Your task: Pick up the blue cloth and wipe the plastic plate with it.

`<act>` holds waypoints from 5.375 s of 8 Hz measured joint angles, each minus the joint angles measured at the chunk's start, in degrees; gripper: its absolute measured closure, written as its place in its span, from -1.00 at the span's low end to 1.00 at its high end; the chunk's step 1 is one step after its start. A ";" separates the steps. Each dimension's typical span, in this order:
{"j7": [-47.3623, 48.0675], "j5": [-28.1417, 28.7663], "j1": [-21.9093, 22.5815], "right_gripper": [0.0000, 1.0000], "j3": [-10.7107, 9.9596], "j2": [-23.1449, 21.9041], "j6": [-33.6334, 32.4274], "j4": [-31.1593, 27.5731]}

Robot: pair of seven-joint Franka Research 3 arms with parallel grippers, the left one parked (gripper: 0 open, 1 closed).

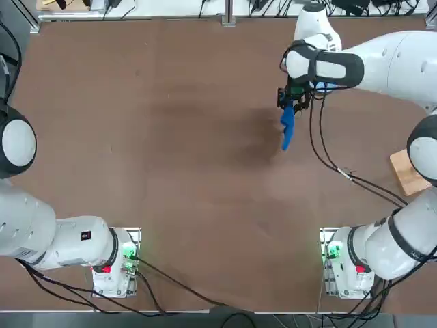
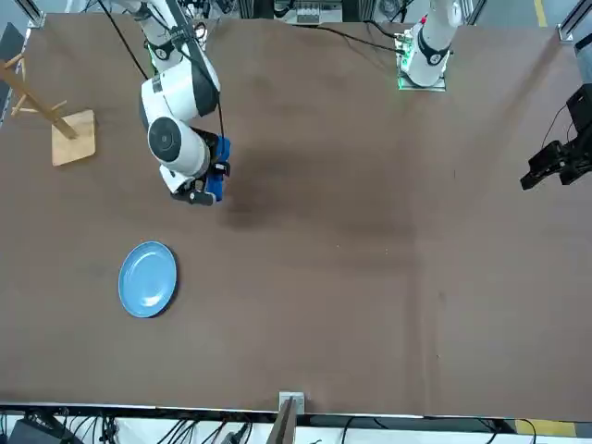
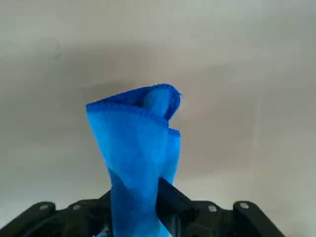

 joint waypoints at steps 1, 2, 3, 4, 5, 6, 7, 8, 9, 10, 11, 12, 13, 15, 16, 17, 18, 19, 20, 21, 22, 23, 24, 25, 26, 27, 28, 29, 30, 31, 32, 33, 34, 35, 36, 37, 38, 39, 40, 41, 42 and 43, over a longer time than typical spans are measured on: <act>0.54 -0.01 0.61 0.54 -0.01 0.16 2.49 -1.91; 0.76 -0.12 0.91 0.54 -0.05 0.84 5.18 -3.69; 0.84 -0.42 0.97 0.54 -0.13 2.28 7.70 -4.57; 0.85 -0.97 0.97 0.54 -0.31 4.01 9.47 -4.64; 0.85 -1.32 0.97 0.54 -0.49 5.42 10.46 -4.36; 0.85 -1.46 0.95 0.52 -0.63 6.20 10.78 -3.78; 0.86 -1.60 0.92 0.27 -0.78 6.36 10.78 -2.87; 1.08 -1.61 0.91 -0.07 -0.87 6.25 10.63 -1.68; 1.87 -1.61 0.81 -0.42 -0.99 6.18 10.16 -0.02; 2.35 -1.62 0.34 -0.77 -1.14 6.14 9.11 2.01; 2.36 -1.63 -0.50 -1.00 -1.28 6.10 7.93 4.05; 2.36 -1.63 -1.43 -1.00 -1.38 6.06 6.97 5.81; 2.36 -1.75 -2.34 -1.00 -1.54 6.00 6.44 7.17; 2.36 -2.75 -4.10 -1.00 -1.77 5.70 6.19 8.68; 1.66 -3.95 -5.56 -1.00 -1.74 5.37 6.19 9.15; -0.75 -4.93 -7.88 -1.00 -1.38 5.10 6.17 9.50; -4.27 -6.41 -11.20 -1.00 -0.35 4.75 6.17 9.60; -7.09 -9.07 -15.08 -1.00 1.10 4.40 6.18 9.69; -9.35 -12.22 -18.97 -1.00 2.73 4.02 6.18 9.87; -11.71 -14.20 -22.58 -1.00 4.41 3.70 5.89 10.53; -13.60 -14.90 -25.49 -1.00 5.88 3.35 3.80 12.52; -14.91 -15.10 -27.54 -1.00 7.03 2.60 -0.34 15.60; -16.37 -15.12 -28.47 -1.00 7.62 1.63 -5.46 19.24; -17.18 -15.11 -28.62 -1.00 7.55 0.37 -10.44 22.90; -17.63 -15.04 -28.26 -1.00 6.43 -0.99 -14.37 25.82; -17.93 -13.87 -27.14 -1.00 3.65 -2.38 -17.15 27.83; -18.38 -11.71 -25.87 -1.00 0.47 -3.64 -18.70 28.93; -18.62 -10.19 -25.52 -1.00 -1.14 -4.71 -19.80 29.42; -18.63 -9.65 -25.47 -1.00 -1.69 -5.44 -20.65 29.54; -18.63 -9.52 -25.46 -1.00 -1.80 -5.91 -21.06 29.54; -18.60 -9.47 -25.46 -1.00 -1.82 -6.16 -21.18 29.54; -18.58 -9.44 -25.53 -1.00 -1.88 -6.34 -21.30 29.54; -18.55 -9.36 -25.78 -1.00 -1.71 -6.47 -21.48 29.54; -17.98 -9.23 -26.50 -1.00 -0.63 -6.50 -21.57 29.55; -17.08 -9.22 -27.20 -1.00 0.97 -6.51 -21.88 29.67; -16.18 -9.22 -27.37 -1.00 2.01 -6.55 -22.73 30.24; -15.82 -9.22 -27.39 -1.00 2.55 -6.59 -23.72 31.16; -15.80 -9.22 -27.40 -1.00 2.69 -6.65 -24.46 31.98; -15.80 -9.22 -27.44 -1.00 2.69 -6.69 -25.32 32.63; -15.81 -9.22 -27.56 -1.00 2.67 -6.84 -26.21 33.28; -15.82 -9.22 -27.71 -1.00 2.61 -7.27 -26.89 34.15; -15.82 -9.22 -27.80 -1.00 2.51 -7.81 -27.70 35.09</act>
